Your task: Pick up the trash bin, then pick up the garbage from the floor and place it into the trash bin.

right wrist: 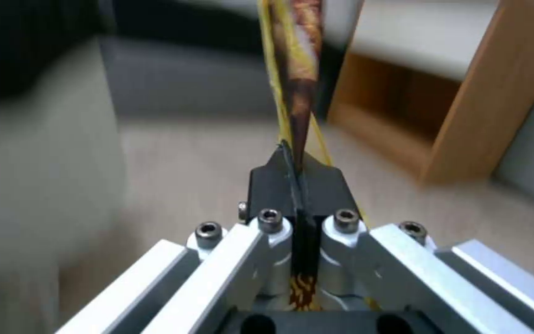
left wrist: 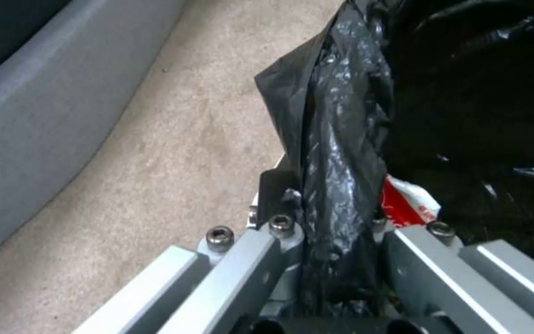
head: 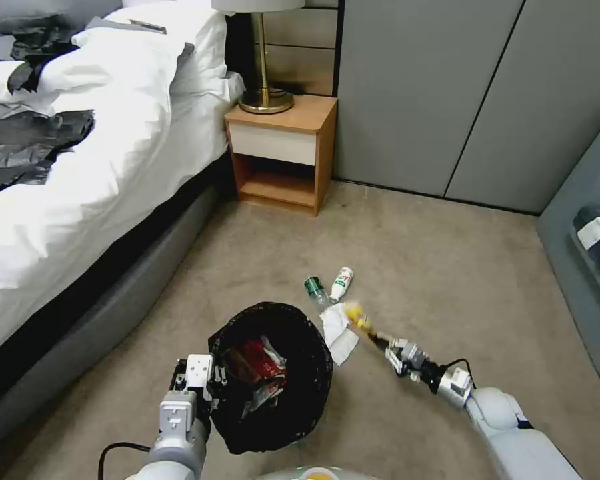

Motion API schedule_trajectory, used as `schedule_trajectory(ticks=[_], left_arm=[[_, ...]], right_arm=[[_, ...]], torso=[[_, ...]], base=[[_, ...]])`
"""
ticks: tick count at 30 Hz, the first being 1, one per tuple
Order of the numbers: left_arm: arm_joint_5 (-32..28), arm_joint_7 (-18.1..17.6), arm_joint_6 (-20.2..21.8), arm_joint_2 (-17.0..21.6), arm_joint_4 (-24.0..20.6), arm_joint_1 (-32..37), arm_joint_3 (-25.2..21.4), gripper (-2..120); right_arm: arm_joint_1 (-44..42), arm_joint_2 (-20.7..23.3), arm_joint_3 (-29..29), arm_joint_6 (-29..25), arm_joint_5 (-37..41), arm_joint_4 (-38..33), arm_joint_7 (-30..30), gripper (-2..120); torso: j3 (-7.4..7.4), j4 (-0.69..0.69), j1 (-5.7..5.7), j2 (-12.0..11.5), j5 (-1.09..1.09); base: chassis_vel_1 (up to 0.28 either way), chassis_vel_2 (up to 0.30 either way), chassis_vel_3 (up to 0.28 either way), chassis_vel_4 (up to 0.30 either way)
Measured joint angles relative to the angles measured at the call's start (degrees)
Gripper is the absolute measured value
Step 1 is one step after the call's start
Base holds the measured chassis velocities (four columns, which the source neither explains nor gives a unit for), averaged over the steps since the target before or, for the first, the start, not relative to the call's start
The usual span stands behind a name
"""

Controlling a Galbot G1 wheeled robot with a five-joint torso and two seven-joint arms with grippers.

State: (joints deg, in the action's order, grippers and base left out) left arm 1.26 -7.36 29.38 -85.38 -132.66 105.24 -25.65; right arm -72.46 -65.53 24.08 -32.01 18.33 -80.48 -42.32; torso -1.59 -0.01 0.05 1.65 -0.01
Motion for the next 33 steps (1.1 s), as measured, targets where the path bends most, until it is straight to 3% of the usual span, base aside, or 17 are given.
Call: schedule_trajectory(ticks=[9,14,15,23,33], left_arm=[[-0.20,-0.01,0.05,0.28,0.38,-0.50,0.27,1],[-0.28,-0.01,0.05,0.39,0.55,-0.80,0.42,1],[-0.31,-0.01,0.05,0.41,0.63,-0.88,0.45,1],[-0.49,-0.01,0.05,0.43,0.68,-1.02,0.77,1],[-0.26,-0.07,0.00,-0.08,0.63,-1.18,1.36,1]], right_arm=[[-6.35,0.83,1.14,5.02,8.45,-24.85,2.43,0],[-7.67,1.95,-1.95,6.63,8.24,-30.30,3.82,0],[-8.23,3.26,-4.68,7.84,8.11,-32.15,5.21,0],[-7.35,8.15,-18.05,11.02,4.41,-31.99,10.92,0],[-5.39,8.46,-23.92,11.34,-1.96,-25.92,11.55,0]], torso=[[0.00,0.02,0.00,0.00,0.00],[0.00,0.02,0.00,0.00,0.00],[0.00,0.01,0.00,0.00,0.01],[0.00,0.02,0.00,0.00,0.01],[0.00,0.02,0.00,0.00,0.01]], base=[[0.000,0.000,0.000,0.000],[0.000,0.000,0.000,0.000],[0.000,0.000,0.000,0.000],[0.000,0.000,0.000,0.000],[0.000,0.000,0.000,0.000]])
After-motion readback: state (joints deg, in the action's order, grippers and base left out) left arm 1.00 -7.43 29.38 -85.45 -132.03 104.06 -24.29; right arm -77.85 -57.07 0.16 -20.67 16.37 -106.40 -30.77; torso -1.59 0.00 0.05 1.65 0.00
